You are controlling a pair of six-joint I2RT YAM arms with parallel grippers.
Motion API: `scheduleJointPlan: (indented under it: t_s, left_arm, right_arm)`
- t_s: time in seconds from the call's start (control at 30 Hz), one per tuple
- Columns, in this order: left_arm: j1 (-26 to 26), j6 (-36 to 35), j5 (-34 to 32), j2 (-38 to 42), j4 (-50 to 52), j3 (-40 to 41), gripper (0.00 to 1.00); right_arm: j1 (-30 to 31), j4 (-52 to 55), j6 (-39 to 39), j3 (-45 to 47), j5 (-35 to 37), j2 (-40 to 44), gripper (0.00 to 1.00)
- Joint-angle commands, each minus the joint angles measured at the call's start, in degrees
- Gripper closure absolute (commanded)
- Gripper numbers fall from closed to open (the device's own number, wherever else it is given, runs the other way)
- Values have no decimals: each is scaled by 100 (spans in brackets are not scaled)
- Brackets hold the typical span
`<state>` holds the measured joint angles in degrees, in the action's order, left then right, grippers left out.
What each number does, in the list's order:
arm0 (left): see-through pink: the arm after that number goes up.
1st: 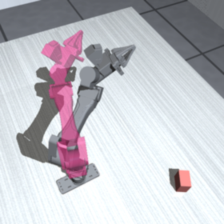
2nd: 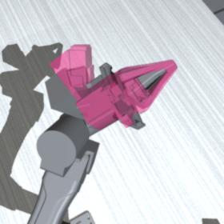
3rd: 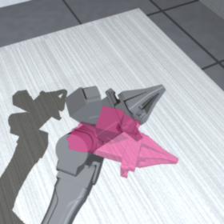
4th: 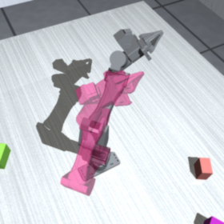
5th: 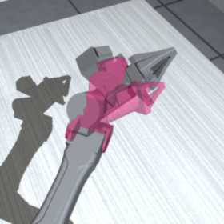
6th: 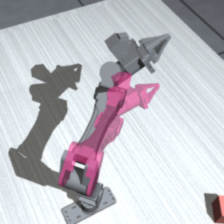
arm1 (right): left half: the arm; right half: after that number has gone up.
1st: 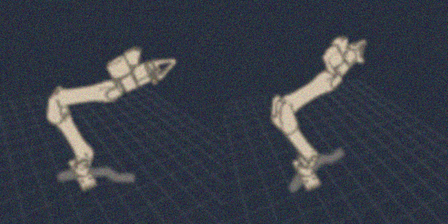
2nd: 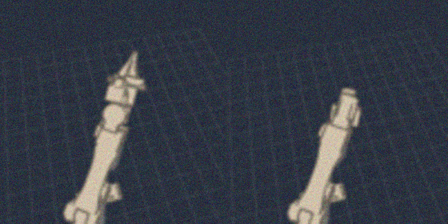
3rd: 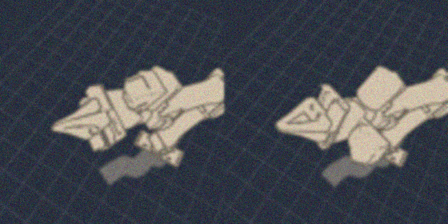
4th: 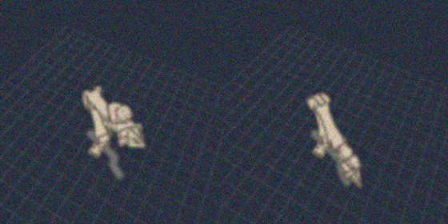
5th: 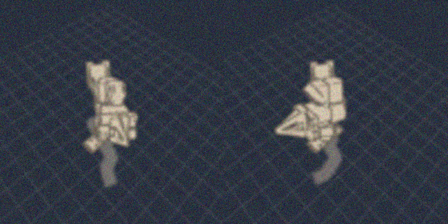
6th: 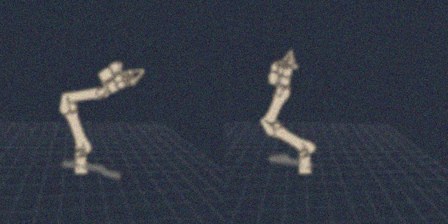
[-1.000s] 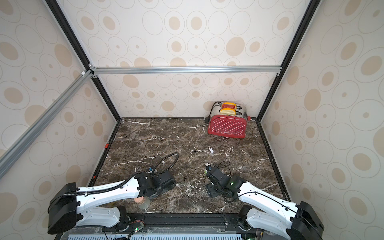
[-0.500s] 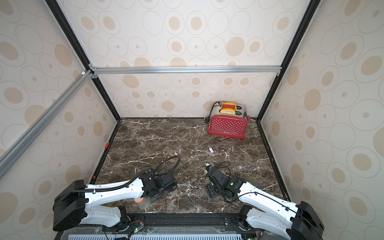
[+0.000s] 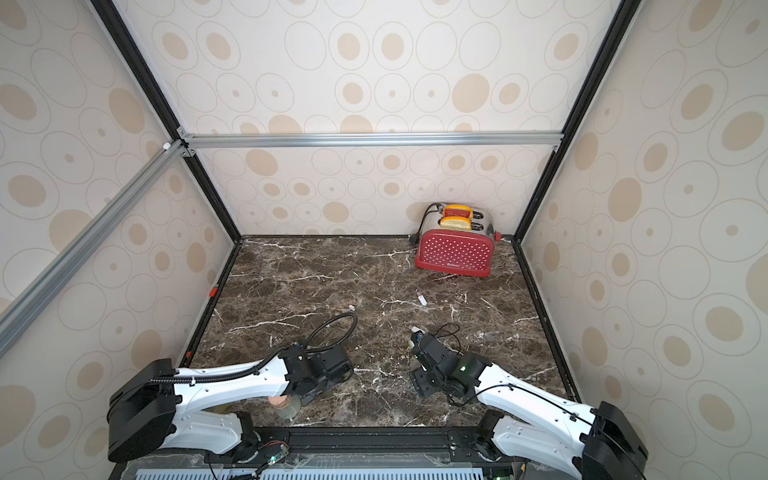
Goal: Close the usb drive cover
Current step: Pick up the cover from the center of the board.
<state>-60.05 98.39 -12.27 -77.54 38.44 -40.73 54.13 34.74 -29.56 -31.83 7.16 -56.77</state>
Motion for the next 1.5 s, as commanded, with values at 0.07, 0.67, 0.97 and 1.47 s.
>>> scheduleJointPlan:
  t_s: [0.07,0.67,0.97,1.47]
  left_arm:
    - [186,154,76,-12,-128,128,25]
    - [407,-5,394,-245,-577,206,45]
    - [407,38,397,-198,-558,398,50]
    - [441,47,308,-4,-580,670,58]
  right_arm:
    - [72,39,-26,56,-41,-22,26]
    - [106,24,-3,19,-48,-193,26]
    - [114,-14,29,15,-74,-271,26]
    - [133,-11,44,-13,-114,-317,26]
